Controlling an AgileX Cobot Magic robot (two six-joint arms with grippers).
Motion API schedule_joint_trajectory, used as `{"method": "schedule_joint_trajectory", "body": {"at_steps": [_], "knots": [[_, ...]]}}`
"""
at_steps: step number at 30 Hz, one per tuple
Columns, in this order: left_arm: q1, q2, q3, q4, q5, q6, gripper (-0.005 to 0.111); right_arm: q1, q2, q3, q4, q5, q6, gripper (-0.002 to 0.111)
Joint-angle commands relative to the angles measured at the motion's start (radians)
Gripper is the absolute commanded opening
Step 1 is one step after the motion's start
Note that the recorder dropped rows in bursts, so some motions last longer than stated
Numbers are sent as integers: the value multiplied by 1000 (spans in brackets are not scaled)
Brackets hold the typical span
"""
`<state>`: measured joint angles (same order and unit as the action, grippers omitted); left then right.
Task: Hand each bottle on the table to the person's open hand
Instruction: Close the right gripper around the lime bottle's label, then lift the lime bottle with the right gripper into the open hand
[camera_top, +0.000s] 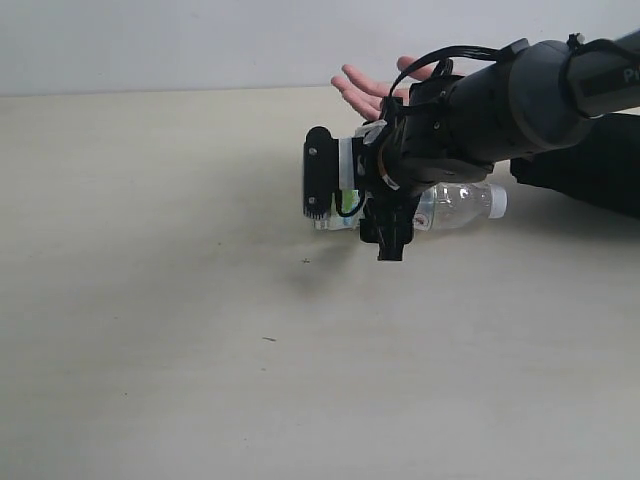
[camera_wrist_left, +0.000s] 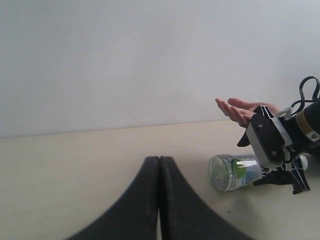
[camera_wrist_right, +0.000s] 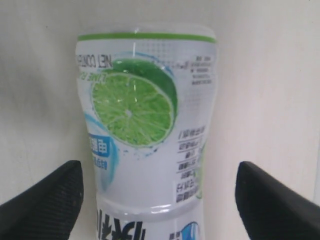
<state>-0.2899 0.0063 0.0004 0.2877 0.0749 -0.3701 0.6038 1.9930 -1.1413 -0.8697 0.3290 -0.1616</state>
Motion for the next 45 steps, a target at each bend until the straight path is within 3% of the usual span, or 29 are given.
{"method": "schedule_joint_trajectory", "body": {"at_steps": [1, 11, 15, 19, 27, 29, 37, 45], "knots": [[0, -6, 0, 1, -9, -1, 0, -2, 1, -6, -7, -8, 6, 78], [0, -6, 0, 1, -9, -1, 0, -2, 42, -6, -27, -26, 34, 78], [0, -6, 0, 1, -9, -1, 0, -2, 44, -6, -27, -26, 34, 72], [0, -6, 0, 1, -9, -1, 0, -2, 44, -6, -29, -26, 32, 55], [0, -6, 0, 1, -9, -1, 0, 1, 44, -6, -29, -26, 32, 7], [0, -6, 0, 1, -9, -1, 0, 8, 40, -6, -22, -36, 32, 0], [0, -6, 0, 1, -9, -1, 0, 83, -49, -6, 61, 12, 35, 0], [0, -6, 0, 1, -9, -1, 0, 94, -174, -66, 302, 275, 42, 0]]}}
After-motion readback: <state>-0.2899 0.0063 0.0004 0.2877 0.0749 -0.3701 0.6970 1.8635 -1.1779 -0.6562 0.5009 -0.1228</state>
